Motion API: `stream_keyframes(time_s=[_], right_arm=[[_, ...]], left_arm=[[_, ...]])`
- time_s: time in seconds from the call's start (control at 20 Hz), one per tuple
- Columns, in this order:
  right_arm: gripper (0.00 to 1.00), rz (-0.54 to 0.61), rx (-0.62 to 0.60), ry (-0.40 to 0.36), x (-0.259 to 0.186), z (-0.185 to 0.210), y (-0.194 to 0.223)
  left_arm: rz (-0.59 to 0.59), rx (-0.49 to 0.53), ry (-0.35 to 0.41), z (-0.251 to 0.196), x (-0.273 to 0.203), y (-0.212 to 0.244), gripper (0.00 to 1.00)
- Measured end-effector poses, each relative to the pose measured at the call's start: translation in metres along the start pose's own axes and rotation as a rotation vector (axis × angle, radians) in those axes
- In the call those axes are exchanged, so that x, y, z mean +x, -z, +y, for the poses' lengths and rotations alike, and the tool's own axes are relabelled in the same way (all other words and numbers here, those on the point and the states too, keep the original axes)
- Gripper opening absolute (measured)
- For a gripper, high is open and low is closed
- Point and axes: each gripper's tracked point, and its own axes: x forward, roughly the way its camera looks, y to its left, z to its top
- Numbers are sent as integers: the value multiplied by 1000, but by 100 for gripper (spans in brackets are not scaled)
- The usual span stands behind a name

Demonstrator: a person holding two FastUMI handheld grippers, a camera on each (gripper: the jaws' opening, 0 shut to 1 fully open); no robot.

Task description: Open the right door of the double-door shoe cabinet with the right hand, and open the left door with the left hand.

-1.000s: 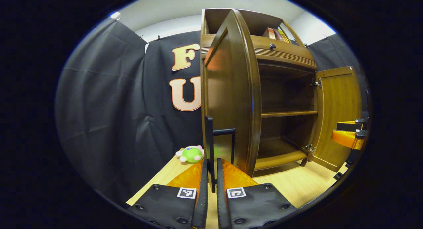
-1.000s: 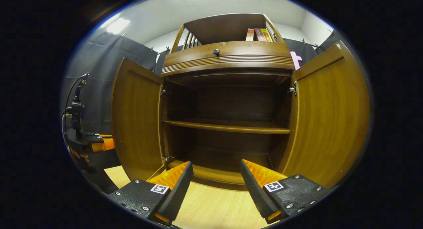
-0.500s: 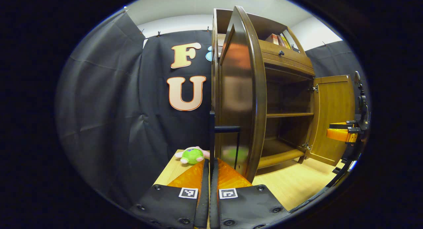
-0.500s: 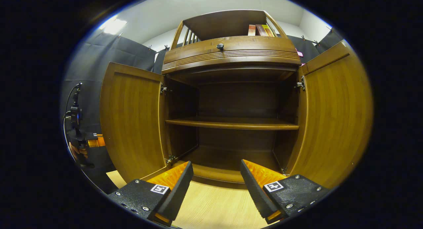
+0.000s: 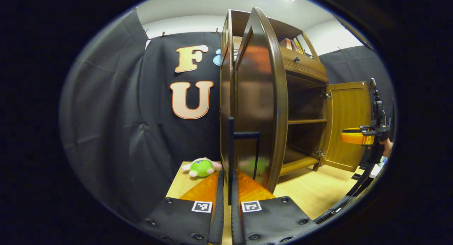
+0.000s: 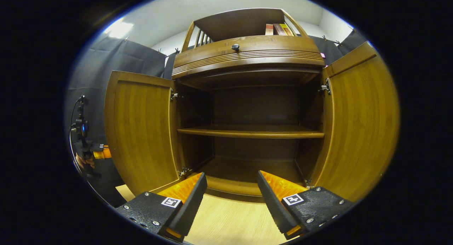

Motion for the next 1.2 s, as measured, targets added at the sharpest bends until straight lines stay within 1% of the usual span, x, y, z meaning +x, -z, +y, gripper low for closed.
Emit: stream_keyframes(time_s=[0.05,0.1,0.15,0.2,0.25,0.3,0.4,0.5,0.6,0.65,0.8,0.85,0.95,1.1,1.15,1.2], right_arm=[[89,-5,-1,2,-1,-3,-1],[89,-4,-5,6,0,-8,-1],[89,-1,-7,7,-1,-11,1],[89,2,-4,5,-3,-14,3],[89,1,-1,3,-5,-20,2],[89,2,1,1,-7,-24,3],[89,9,3,-2,-10,-33,4],[89,10,10,-8,-14,-41,3],[89,3,5,-9,-21,-49,2],[89,1,-10,2,-25,-56,2],[89,-9,-34,28,-40,-73,-1],[89,-17,-34,33,-45,-75,-2],[89,-31,-36,58,-57,-83,-5],[89,-47,-20,82,-73,-90,-8],[89,-50,-18,89,-77,-93,-9],[100,-51,-19,95,-81,-95,-9]], left_arm=[[-24,8,-26,1,-8,-2,16],[-21,-2,-34,-1,-13,-5,17],[14,-9,-66,-1,-19,4,16],[47,2,-110,2,-27,12,16],[62,16,-137,1,-33,15,15],[59,23,-152,-4,-39,12,12],[23,36,-176,-20,-51,-7,16],[-45,59,-156,-48,-58,-39,15],[-124,51,-106,-87,-45,-70,16],[-141,40,-72,-112,-29,-75,17],[-151,80,-73,-158,2,-86,16],[-155,105,-63,-174,12,-86,12],[-167,132,-58,-197,36,-89,12],[-211,57,-69,-217,55,-97,12],[-235,33,-72,-222,60,-101,18],[-247,10,-65,-230,65,-103,24]])
